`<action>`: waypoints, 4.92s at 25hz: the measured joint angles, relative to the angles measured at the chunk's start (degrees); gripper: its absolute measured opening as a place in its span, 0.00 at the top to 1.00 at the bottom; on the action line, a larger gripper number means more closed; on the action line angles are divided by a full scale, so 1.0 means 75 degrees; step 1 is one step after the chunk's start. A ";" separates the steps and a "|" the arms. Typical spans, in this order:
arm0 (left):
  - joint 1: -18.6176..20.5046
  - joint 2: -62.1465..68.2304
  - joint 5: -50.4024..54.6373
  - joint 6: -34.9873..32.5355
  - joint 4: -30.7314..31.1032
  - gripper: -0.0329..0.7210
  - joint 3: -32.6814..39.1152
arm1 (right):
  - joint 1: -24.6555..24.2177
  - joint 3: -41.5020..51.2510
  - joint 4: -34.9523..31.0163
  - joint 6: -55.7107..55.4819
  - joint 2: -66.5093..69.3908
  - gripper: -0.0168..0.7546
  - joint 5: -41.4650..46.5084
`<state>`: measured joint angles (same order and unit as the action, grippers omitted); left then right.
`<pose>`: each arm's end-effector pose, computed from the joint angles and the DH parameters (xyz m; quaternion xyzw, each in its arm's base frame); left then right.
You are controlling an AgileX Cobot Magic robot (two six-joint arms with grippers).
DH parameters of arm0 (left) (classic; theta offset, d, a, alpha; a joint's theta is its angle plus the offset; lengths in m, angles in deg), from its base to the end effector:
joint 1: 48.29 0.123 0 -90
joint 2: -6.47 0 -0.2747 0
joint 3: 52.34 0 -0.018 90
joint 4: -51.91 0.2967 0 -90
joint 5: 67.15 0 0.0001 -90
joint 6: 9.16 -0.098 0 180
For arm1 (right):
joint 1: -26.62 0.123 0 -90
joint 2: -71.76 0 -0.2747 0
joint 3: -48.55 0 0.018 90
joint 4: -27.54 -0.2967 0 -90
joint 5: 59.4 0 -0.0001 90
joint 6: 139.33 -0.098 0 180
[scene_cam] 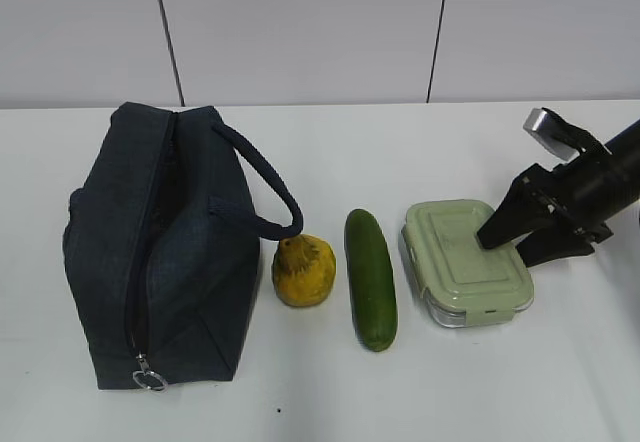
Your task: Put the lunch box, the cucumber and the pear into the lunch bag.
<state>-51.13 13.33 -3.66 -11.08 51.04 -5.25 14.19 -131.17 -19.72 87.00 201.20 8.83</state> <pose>0.0434 -0.0035 0.2997 0.0361 0.8539 -0.0117 0.5191 0.4076 -0.0214 0.0887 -0.0678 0.9254 0.3703 0.0445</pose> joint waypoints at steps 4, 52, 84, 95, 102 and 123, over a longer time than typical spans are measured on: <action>0.0000 0.0000 0.0000 0.0000 0.0000 0.64 0.0000 | 0.0000 0.0000 -0.0261 0.0195 0.0194 0.22 -0.0016; 0.0000 0.0000 0.0000 0.0000 0.0000 0.64 0.0000 | 0.0000 -0.0072 -0.0956 0.0524 0.0488 0.45 0.0298; -0.0663 0.6190 -0.3505 -0.2302 -0.3581 0.63 -0.0253 | 0.0000 -0.0072 -0.1018 0.0542 0.0506 0.45 0.0269; -0.1975 0.8050 -0.4528 -0.2301 -0.3772 0.56 -0.0486 | 0.0000 -0.0072 -0.1046 0.0542 0.0511 0.45 0.0269; -0.1991 0.9226 -0.4644 -0.2301 -0.3780 0.59 -0.1233 | 0.0000 -0.0072 -0.1046 0.0542 0.0511 0.45 0.0269; -0.1991 0.9276 -0.4177 -0.2301 -0.3795 0.98 -0.1328 | 0.0000 -0.0072 -0.1032 0.0601 0.0341 0.46 0.0108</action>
<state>-66.06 82.90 -34.98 -28.34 22.58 -15.21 14.19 -131.71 -27.45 91.51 203.75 9.64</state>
